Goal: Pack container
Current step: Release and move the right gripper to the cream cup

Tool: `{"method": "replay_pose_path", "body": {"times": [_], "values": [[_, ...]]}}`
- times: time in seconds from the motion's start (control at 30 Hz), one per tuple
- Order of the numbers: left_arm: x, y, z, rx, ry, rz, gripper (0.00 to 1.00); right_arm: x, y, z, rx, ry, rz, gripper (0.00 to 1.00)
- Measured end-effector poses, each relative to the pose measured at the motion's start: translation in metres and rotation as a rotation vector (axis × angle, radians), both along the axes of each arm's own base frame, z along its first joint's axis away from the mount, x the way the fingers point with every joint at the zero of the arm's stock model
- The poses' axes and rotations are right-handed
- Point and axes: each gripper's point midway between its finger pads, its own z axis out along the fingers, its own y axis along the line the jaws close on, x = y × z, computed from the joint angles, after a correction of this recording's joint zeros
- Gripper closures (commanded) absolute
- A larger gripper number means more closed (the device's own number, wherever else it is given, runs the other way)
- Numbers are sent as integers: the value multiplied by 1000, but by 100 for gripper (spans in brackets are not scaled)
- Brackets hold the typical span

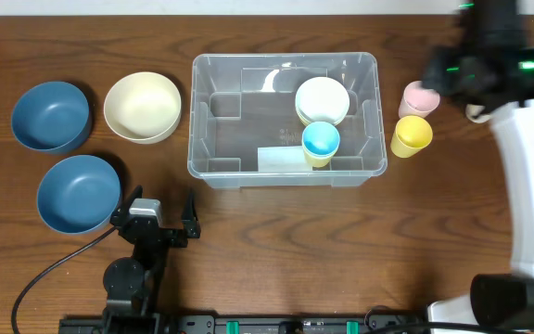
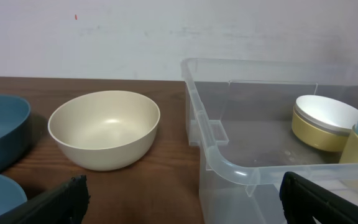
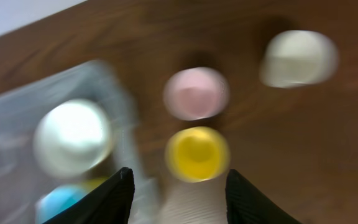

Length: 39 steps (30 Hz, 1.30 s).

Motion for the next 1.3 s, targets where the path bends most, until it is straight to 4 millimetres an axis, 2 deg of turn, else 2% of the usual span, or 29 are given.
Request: {"method": "replay_pose_path", "body": {"times": [0.03, 0.17, 0.33, 0.57, 0.73, 1.1, 1.2, 1.3], "values": [[0, 0, 0, 0, 0, 0, 2, 0, -24, -3, -1, 7, -59, 54], [0, 0, 0, 0, 0, 0, 2, 0, -86, -19, 9, 36, -206, 55], [0, 0, 0, 0, 0, 0, 2, 5, -121, -50, 28, 94, -281, 55], [0, 0, 0, 0, 0, 0, 2, 22, -147, -111, 55, 193, -324, 55], [0, 0, 0, 0, 0, 0, 2, 32, -161, -148, 69, 236, -345, 55], [0, 0, 0, 0, 0, 0, 2, 42, -191, -200, 84, 265, -392, 57], [0, 0, 0, 0, 0, 0, 2, 43, -194, -214, 87, 281, -392, 62], [0, 0, 0, 0, 0, 0, 2, 43, -193, -227, 89, 306, -383, 77]]}}
